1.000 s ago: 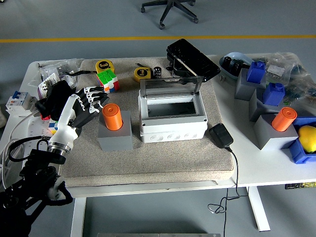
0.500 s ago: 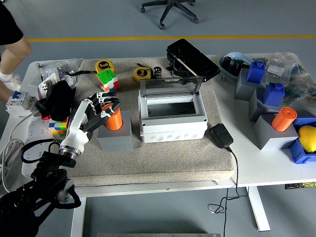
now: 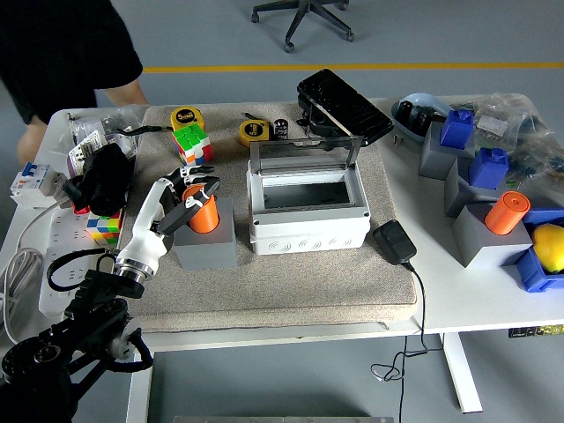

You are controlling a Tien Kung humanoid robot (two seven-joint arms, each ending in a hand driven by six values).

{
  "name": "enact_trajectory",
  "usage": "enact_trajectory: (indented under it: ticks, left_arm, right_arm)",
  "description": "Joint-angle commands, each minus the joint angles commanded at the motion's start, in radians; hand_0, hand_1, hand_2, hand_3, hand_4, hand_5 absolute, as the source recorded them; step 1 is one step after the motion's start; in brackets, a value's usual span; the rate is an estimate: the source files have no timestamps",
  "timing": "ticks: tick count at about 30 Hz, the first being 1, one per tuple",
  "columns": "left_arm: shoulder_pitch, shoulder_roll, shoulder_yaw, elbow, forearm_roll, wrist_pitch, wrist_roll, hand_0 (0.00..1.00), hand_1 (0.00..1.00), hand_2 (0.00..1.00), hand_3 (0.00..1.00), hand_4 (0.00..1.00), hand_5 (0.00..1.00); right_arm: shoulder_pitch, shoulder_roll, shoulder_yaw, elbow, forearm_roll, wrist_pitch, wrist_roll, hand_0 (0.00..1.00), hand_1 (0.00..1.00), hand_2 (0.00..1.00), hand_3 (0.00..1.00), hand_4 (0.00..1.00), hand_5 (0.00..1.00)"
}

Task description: Fetch the battery,place it into the box,close the lid of the box

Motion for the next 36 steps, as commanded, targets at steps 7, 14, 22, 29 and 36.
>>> enact_trajectory:
  ticks: [7, 14, 22, 29, 36]
  left_arm:
    - [-0.014, -0.006, 0.020, 0.017, -0.017, 0.004, -0.012, 0.428, 0.547, 0.547, 0.557, 0.998, 0.501]
    - [-0.023, -0.009, 0.040, 0.026, -0.041, 0.011, -0.033, 0.278, 0.349, 0.424, 0.482, 0.998, 0.487]
    - [-0.044, -0.016, 0.065, 0.048, -0.087, 0.025, -0.066, 0.232, 0.263, 0.353, 0.435, 0.998, 0.472]
    - [-0.062, -0.024, 0.087, 0.068, -0.129, 0.039, -0.093, 0.208, 0.194, 0.283, 0.375, 0.998, 0.455]
    - [-0.075, -0.030, 0.107, 0.071, -0.135, 0.045, -0.105, 0.171, 0.164, 0.255, 0.295, 0.998, 0.448]
  right_arm:
    - [0.001, -0.001, -0.001, 0.000, 0.001, -0.001, 0.001, 0.583, 0.640, 0.653, 0.577, 0.943, 0.490]
    - [0.001, -0.001, -0.003, 0.000, 0.002, -0.001, 0.003, 0.584, 0.640, 0.653, 0.578, 0.945, 0.490]
    - [0.003, -0.002, -0.002, 0.000, 0.005, -0.001, 0.004, 0.584, 0.639, 0.653, 0.578, 0.946, 0.490]
    - [0.004, -0.002, -0.003, 0.000, 0.005, -0.001, 0.007, 0.583, 0.638, 0.652, 0.579, 0.947, 0.492]
    - [0.004, -0.002, -0.006, 0.000, 0.008, 0.001, 0.008, 0.584, 0.639, 0.652, 0.579, 0.949, 0.491]
